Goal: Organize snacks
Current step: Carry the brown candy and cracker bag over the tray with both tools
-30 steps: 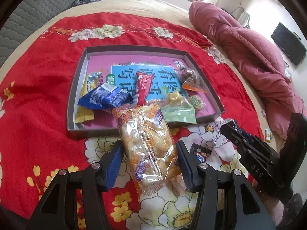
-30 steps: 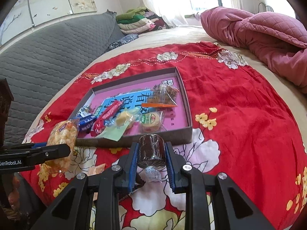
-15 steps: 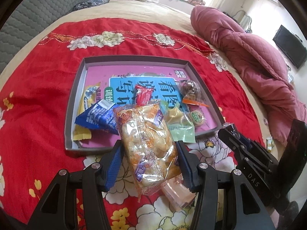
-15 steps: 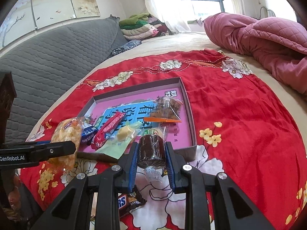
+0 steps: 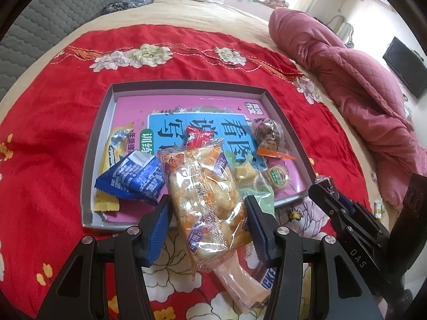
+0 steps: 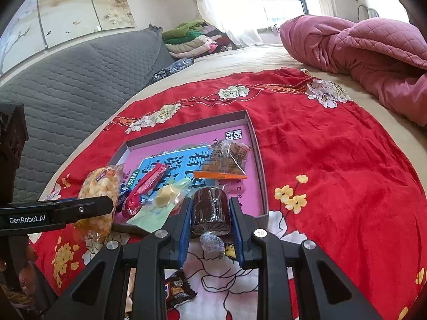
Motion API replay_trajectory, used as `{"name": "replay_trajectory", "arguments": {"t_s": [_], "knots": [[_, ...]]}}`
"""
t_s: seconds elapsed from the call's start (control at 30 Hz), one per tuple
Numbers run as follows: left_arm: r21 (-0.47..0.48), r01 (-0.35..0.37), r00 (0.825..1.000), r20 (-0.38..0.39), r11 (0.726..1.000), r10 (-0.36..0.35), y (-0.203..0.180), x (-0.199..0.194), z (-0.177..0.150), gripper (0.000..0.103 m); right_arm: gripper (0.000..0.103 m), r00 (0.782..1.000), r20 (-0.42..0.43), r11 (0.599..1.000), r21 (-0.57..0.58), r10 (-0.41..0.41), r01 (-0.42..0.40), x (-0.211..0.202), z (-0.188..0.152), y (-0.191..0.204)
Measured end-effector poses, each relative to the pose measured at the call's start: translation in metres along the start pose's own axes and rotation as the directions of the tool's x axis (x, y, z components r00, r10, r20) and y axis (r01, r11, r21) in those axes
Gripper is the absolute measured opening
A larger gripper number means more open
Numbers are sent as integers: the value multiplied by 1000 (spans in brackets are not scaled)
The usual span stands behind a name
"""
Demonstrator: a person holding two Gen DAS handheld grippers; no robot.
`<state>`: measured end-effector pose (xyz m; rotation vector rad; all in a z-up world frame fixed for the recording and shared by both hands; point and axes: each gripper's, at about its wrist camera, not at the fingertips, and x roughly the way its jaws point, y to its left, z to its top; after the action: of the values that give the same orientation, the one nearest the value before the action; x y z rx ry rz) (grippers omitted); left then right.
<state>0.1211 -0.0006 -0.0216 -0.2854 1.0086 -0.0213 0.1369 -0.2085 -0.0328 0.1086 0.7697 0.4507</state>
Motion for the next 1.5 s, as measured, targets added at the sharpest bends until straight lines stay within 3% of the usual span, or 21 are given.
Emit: {"name": "replay_trajectory", "arguments": {"t_s": [1.5], "knots": [[15, -32, 999, -20, 999, 32, -16, 54, 23, 57, 27, 1000, -9, 999, 25, 23, -23, 34, 15, -15]]}}
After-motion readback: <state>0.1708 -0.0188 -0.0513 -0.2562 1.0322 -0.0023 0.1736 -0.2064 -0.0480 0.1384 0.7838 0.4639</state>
